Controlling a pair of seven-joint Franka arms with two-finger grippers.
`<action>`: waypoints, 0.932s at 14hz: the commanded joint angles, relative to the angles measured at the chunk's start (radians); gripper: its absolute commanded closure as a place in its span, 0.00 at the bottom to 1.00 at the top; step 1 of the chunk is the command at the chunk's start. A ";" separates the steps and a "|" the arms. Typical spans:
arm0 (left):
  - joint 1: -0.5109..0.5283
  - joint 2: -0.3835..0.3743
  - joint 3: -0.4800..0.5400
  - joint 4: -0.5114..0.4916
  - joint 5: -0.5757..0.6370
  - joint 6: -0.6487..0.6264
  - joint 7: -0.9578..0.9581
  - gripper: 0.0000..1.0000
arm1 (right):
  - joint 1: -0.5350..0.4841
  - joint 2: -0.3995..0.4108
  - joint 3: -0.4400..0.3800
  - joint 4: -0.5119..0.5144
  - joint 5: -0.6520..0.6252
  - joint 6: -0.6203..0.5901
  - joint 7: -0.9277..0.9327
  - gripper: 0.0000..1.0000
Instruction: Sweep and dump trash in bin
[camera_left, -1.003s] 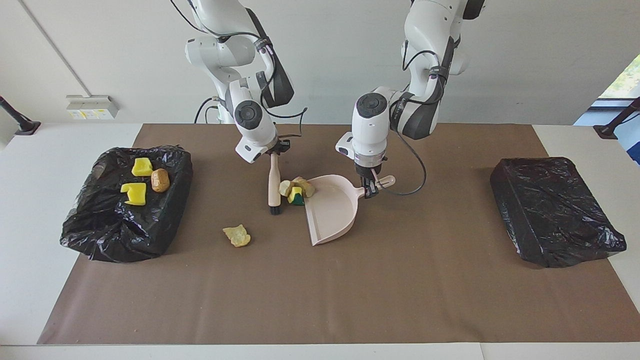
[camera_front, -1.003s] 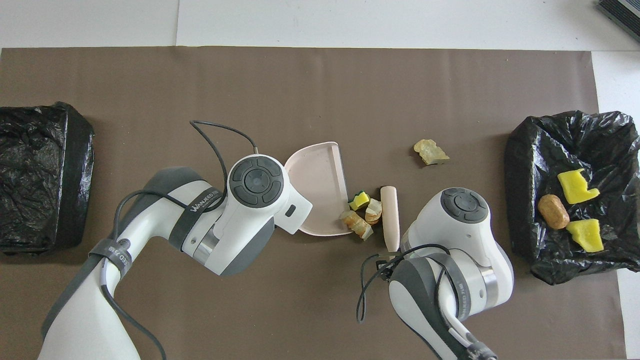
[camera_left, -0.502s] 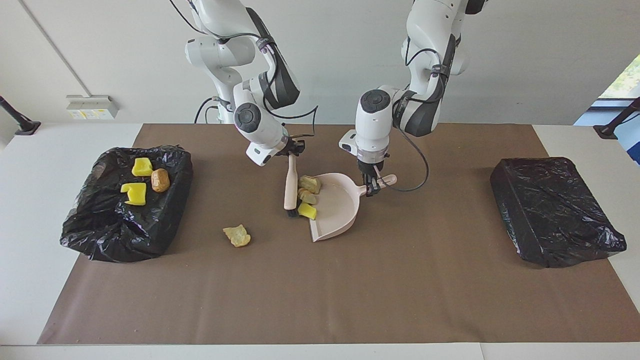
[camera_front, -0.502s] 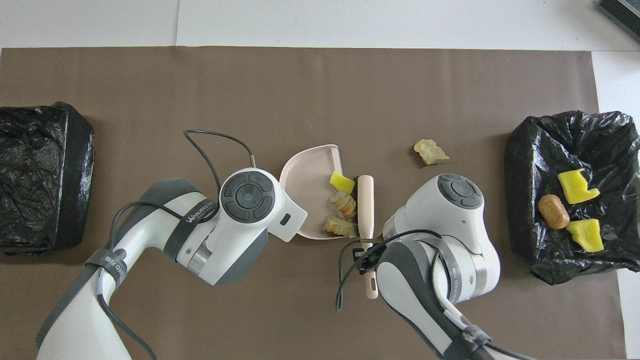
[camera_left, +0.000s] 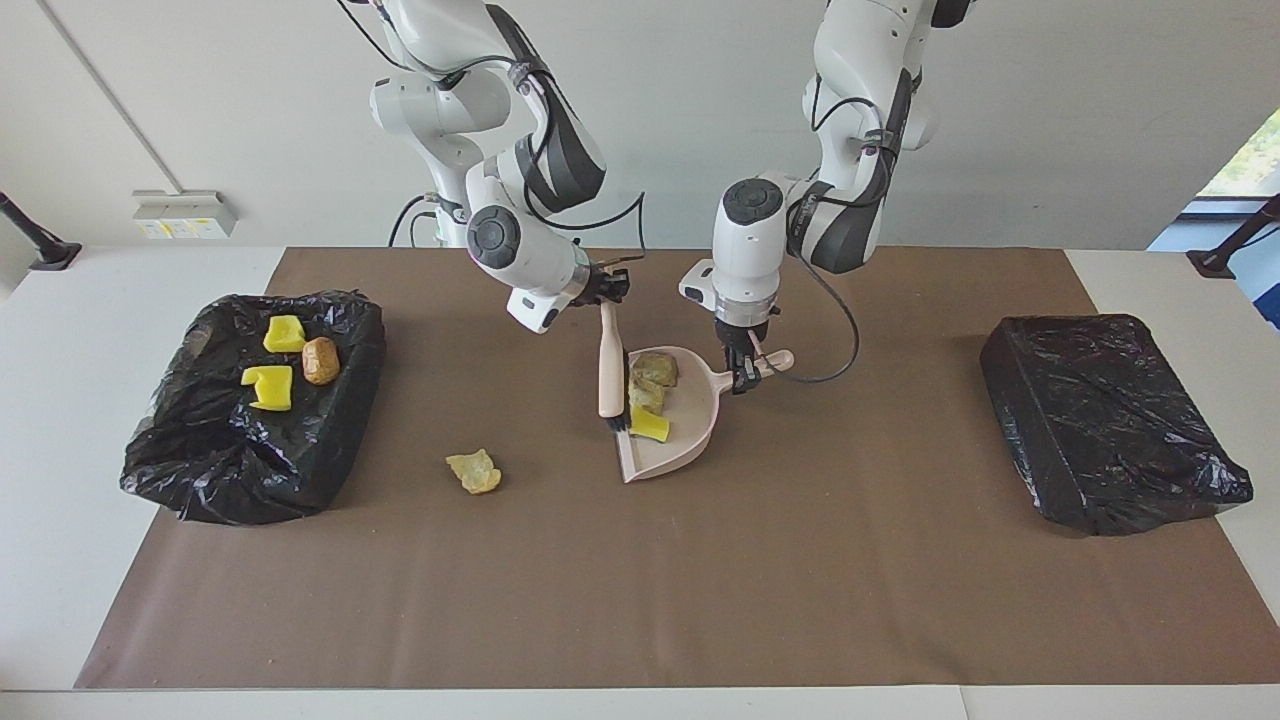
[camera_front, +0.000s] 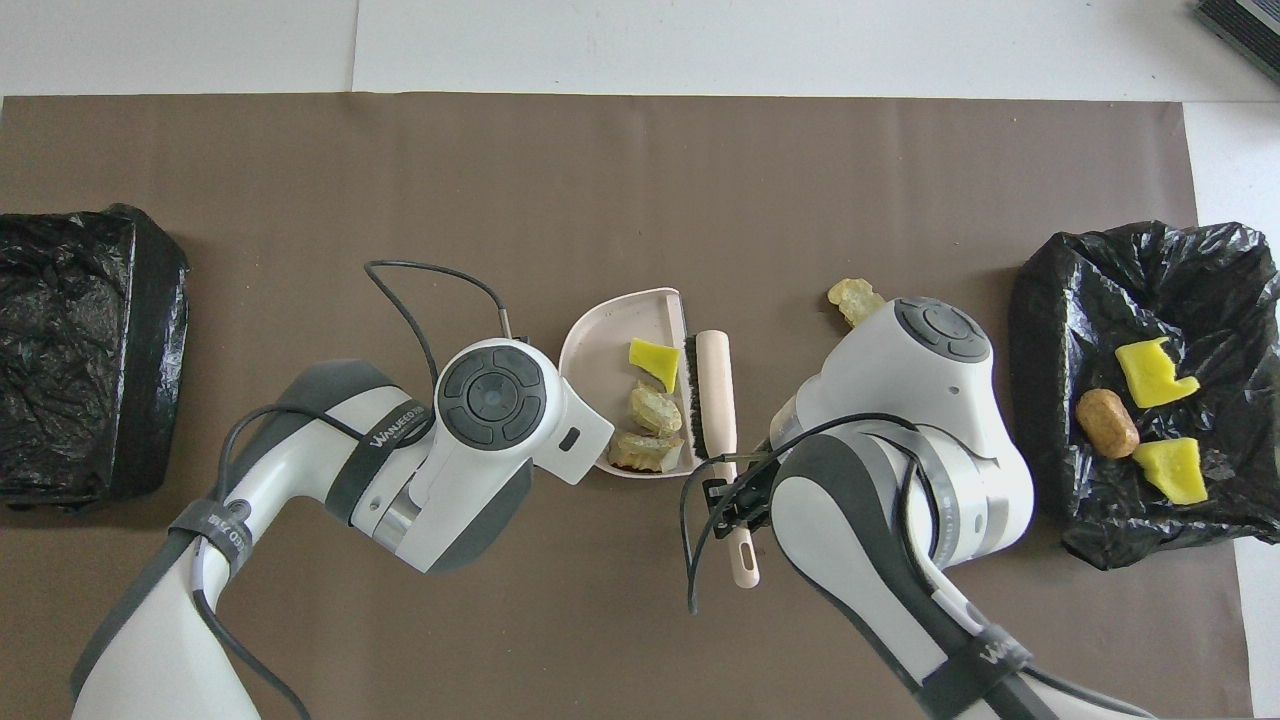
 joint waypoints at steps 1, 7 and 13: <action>-0.002 -0.026 0.003 -0.042 0.016 0.043 -0.011 1.00 | -0.064 -0.022 0.004 0.077 -0.173 -0.153 -0.032 1.00; -0.002 -0.026 0.003 -0.042 0.016 0.041 -0.025 1.00 | -0.244 0.007 0.004 0.076 -0.579 -0.105 -0.263 1.00; -0.002 -0.026 0.003 -0.042 0.016 0.040 -0.072 1.00 | -0.247 0.153 0.005 0.098 -0.804 0.107 -0.270 1.00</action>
